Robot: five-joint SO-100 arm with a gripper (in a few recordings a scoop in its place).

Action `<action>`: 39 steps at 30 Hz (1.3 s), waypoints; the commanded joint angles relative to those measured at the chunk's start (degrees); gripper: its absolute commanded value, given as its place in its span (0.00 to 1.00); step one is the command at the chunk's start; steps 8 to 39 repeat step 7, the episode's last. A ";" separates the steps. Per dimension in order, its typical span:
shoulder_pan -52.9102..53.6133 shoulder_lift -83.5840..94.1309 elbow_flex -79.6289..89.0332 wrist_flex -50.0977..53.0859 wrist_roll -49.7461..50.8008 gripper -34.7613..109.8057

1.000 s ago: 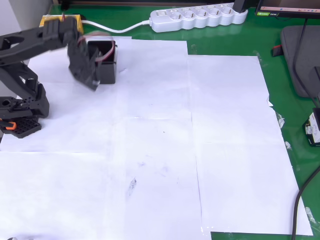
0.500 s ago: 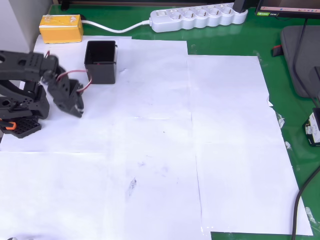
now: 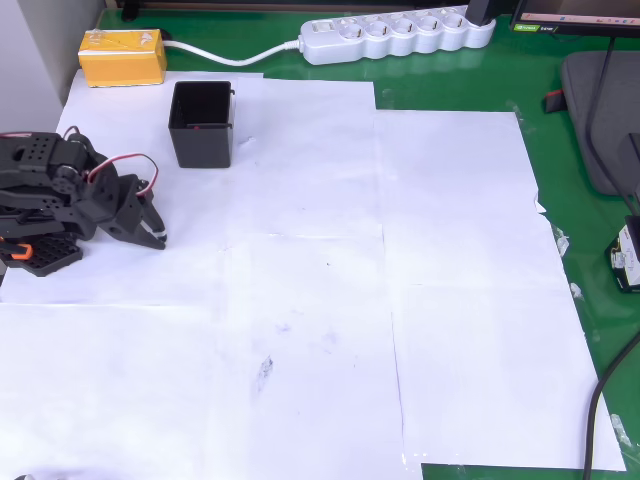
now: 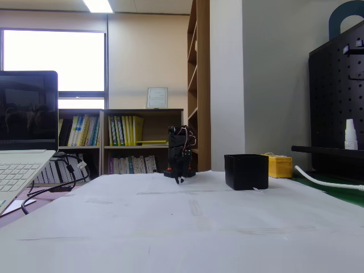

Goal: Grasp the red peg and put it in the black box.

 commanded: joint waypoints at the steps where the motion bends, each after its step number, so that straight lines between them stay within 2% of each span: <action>1: 1.32 -6.42 -4.66 8.70 0.18 0.24; 6: 1.32 -7.82 -4.75 9.32 2.72 0.24; 39: 1.32 -7.82 -4.75 9.23 2.64 0.24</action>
